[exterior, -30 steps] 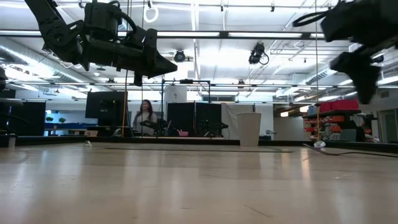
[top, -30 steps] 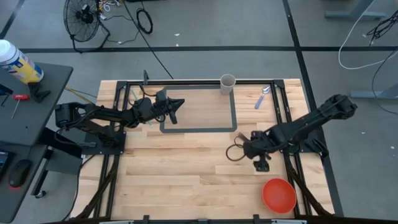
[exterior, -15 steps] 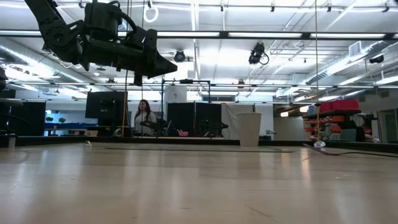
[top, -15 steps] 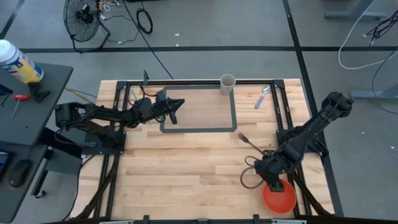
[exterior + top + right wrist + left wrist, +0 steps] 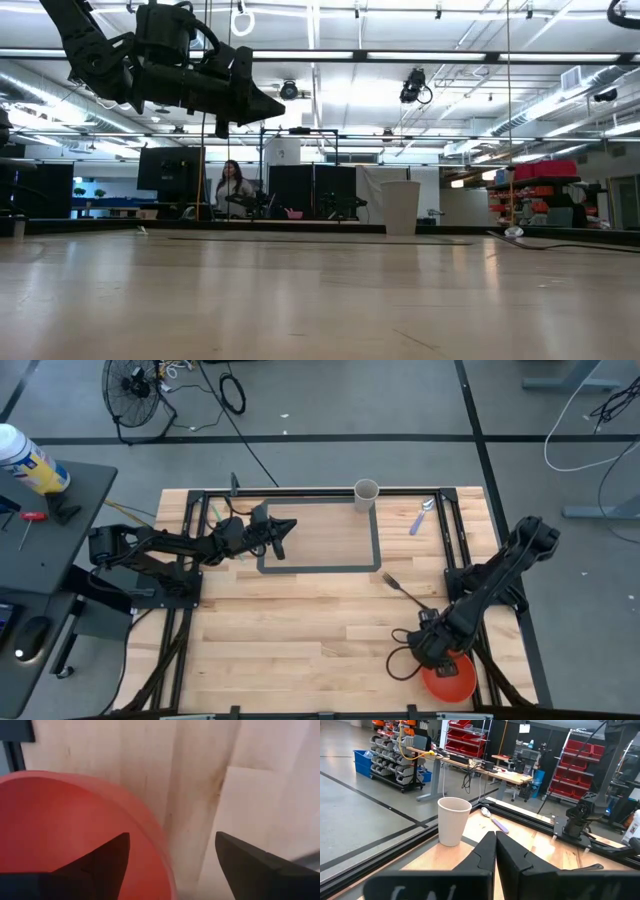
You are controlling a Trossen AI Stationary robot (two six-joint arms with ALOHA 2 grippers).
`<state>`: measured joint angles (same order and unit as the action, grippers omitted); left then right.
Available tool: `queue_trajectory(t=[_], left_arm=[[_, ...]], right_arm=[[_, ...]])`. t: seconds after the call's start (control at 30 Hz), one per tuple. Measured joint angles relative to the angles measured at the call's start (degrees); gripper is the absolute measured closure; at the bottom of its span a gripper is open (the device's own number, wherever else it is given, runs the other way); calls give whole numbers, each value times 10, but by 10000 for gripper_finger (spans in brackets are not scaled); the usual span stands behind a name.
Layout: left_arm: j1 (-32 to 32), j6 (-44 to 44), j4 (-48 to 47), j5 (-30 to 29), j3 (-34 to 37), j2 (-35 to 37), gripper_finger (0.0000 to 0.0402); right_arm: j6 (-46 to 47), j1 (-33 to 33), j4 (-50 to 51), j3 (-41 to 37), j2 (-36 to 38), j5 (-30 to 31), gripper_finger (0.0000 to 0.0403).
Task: Pick & Place Utensil
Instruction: Put the orange bowl on the transparent mat
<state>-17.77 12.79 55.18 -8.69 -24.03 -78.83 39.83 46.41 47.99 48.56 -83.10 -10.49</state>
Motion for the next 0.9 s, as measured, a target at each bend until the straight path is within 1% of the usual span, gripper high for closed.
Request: queue_trajectory(t=[0.13, 0.23, 0.67, 0.8, 0.9], left_arm=[[0, 0, 0, 0, 0, 0, 387], [0, 0, 0, 0, 0, 0, 387], [0, 0, 0, 0, 0, 0, 387], [0, 0, 0, 0, 0, 0, 387], [0, 0, 0, 0, 0, 0, 387]], right_arm=[[-14, 0, -7, 0, -4, -13, 129], [-14, 0, 4, 3, -4, -16, 152], [-26, 7, 15, 16, -4, -30, 297], [-13, 7, 15, 16, -3, -41, 331], [-13, 6, 15, 16, -3, -41, 350]])
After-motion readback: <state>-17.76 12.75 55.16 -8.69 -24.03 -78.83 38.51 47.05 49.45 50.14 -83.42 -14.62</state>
